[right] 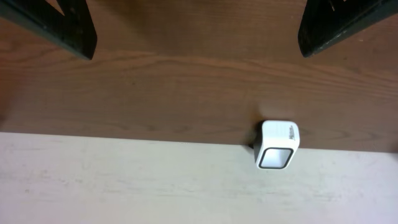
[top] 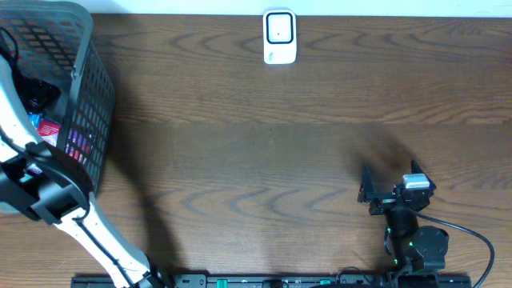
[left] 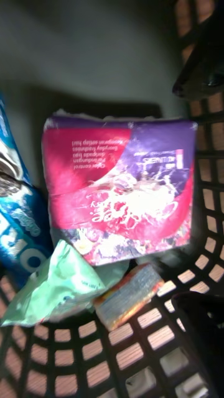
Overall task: Scan the item barcode
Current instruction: 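Reach the left gripper into the grey basket toward the pink package, then grasp the pink-purple package with the left gripper and lift it out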
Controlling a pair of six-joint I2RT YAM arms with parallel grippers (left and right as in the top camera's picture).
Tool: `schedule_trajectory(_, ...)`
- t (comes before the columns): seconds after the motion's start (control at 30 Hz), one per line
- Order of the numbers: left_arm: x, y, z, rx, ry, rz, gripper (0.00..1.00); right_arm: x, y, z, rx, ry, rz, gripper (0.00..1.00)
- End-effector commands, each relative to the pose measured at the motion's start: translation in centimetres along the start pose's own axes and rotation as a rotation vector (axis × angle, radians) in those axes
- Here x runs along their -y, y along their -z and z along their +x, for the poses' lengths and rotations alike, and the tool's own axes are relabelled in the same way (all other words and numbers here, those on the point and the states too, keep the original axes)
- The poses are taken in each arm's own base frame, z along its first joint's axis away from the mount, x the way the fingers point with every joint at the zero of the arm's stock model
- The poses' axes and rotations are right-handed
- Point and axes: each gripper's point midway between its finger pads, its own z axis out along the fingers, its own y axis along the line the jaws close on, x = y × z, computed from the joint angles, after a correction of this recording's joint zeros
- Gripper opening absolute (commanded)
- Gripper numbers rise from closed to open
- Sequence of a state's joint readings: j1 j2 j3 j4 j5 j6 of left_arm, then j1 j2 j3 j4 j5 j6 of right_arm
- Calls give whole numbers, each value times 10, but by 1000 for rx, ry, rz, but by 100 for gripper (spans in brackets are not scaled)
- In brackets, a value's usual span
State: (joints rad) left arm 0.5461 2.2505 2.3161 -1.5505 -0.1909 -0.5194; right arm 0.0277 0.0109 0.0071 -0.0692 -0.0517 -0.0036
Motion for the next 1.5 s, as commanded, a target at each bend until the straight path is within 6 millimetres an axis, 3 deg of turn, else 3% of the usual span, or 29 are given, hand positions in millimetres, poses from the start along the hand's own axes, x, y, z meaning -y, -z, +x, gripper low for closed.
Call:
schedule_trajectory(0.0,1,-21,4,-41,18,-66,98,-2,0,0,1,-14,-9,99)
schedule_trajectory(0.27,11,-52,20,-125,-33,-128,92,-2,0,0,0,-13,-9,99)
schedule_trajectory(0.43,0,-68,29,-135,34,-232,91,-2,0,0,1,-14,-9,99)
schedule_trajectory(0.87,0,-108,45,-179,-29,-262,91,-2,0,0,0,-13,-9,99)
schedule_trajectory(1.03,1,-112,46,-180,-28,-262,68,-2,0,0,1,-13,-9,99)
schedule_trajectory(1.2,2,-112,44,-182,-126,-245,8,-2,0,0,1,-14,-9,99)
schedule_trajectory(1.33,3,-97,38,-161,-147,-223,8,-2,0,0,1,-14,-9,99)
schedule_trajectory(1.47,5,-66,29,-109,-115,-158,8,-2,0,0,1,-14,-9,99)
